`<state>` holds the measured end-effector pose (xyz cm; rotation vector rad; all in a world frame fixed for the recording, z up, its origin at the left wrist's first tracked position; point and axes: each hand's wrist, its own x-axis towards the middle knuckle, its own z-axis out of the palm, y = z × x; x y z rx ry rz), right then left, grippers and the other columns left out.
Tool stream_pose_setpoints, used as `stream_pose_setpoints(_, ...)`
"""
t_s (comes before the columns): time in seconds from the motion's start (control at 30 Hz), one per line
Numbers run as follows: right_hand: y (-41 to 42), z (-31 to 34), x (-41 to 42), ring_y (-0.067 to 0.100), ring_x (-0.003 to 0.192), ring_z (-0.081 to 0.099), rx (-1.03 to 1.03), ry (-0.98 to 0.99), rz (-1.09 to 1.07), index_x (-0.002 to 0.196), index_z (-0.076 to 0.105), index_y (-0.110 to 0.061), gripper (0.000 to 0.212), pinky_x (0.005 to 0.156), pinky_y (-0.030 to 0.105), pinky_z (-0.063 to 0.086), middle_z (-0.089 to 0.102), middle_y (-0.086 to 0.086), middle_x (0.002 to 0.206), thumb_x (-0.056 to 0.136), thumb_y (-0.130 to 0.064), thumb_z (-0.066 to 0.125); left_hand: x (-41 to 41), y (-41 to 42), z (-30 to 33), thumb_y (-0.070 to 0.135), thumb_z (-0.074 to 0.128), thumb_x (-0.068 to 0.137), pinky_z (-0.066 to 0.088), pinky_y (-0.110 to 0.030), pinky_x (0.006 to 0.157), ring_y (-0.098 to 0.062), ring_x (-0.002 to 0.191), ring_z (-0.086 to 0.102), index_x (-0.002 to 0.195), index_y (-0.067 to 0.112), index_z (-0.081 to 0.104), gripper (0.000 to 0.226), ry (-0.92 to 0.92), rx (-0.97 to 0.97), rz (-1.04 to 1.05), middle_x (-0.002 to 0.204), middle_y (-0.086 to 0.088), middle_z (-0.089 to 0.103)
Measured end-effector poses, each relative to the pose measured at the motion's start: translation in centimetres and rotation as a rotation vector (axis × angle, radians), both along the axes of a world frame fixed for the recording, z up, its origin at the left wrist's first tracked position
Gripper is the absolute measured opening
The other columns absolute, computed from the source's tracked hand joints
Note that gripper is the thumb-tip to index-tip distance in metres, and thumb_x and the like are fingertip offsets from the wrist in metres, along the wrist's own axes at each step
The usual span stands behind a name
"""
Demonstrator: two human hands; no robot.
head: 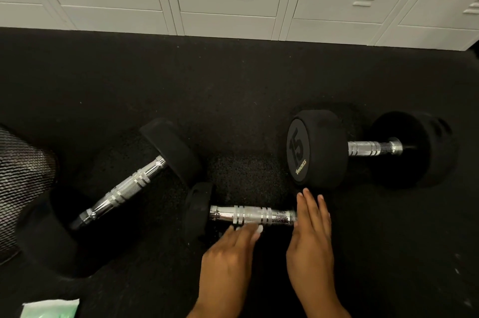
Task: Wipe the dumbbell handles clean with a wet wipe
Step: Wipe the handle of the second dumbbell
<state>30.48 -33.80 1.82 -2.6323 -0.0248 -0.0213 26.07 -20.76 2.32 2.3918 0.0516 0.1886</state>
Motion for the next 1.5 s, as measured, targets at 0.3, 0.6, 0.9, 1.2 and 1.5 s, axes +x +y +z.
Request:
stream_pose_setpoints(0.3, -0.1, 0.1, 0.0, 0.013, 0.138, 0.008, 0.043, -0.018, 0.008, 0.138, 0.034, -0.006, 0.060, 0.109, 0.050, 0.023, 0.031, 0.003, 0.147, 0.083, 0.009, 0.051, 2.4, -2.2, -0.6, 0.003, 0.035, 0.099, 0.046, -0.037, 0.089, -0.028, 0.088, 0.057, 0.120, -0.012, 0.050, 0.029, 0.531, -1.657, 1.122, 0.097, -0.020, 0.058)
stream_pose_setpoints(0.6, -0.1, -0.1, 0.0, 0.013, 0.138, 0.009, 0.073, -0.039, -0.002, 0.138, 0.036, -0.006, 0.061, 0.109, 0.046, 0.017, 0.032, 0.003, 0.147, 0.082, 0.012, 0.052, 4.8, -2.7, -1.3, -0.010, 0.034, 0.095, 0.052, -0.035, 0.088, -0.024, 0.090, 0.067, 0.123, -0.008, 0.049, 0.033, 0.344, -1.985, 1.079, 0.106, -0.019, 0.064)
stream_pose_setpoints(0.9, 0.0, -0.1, 0.1, 0.015, 0.138, 0.011, 0.069, -0.046, -0.012, 0.137, 0.037, -0.005, 0.061, 0.109, 0.046, 0.017, 0.033, 0.003, 0.146, 0.081, 0.012, 0.052, 4.3, -2.7, -0.7, -0.010, 0.031, 0.095, 0.055, -0.034, 0.076, -0.024, 0.090, 0.065, 0.103, -0.004, 0.055, 0.026, 0.407, -2.036, 1.061, 0.099, -0.021, 0.066)
stream_pose_setpoints(1.2, 0.1, -0.1, 0.2, 0.016, 0.137, 0.012, 0.066, -0.052, -0.012, 0.136, 0.039, -0.003, 0.058, 0.107, 0.053, 0.025, 0.036, 0.007, 0.145, 0.081, 0.011, 0.052, 2.0, -1.9, 0.9, -0.003, 0.033, 0.098, 0.055, -0.037, 0.060, -0.033, 0.086, 0.059, 0.098, -0.011, 0.052, 0.021, 0.520, -1.880, 1.033, 0.095, -0.028, 0.059)
stream_pose_setpoints(1.5, 0.1, 0.3, 0.0, 0.017, 0.138, 0.012, 0.046, -0.027, -0.027, 0.136, 0.039, -0.007, 0.054, 0.110, 0.049, 0.021, 0.035, 0.005, 0.146, 0.085, 0.006, 0.050, 0.9, -1.2, 1.8, 0.012, 0.048, 0.095, 0.043, -0.009, 0.088, 0.012, 0.100, 0.057, 0.114, 0.031, 0.061, 0.030, 0.191, -0.803, 0.548, 0.103, 0.020, 0.066)
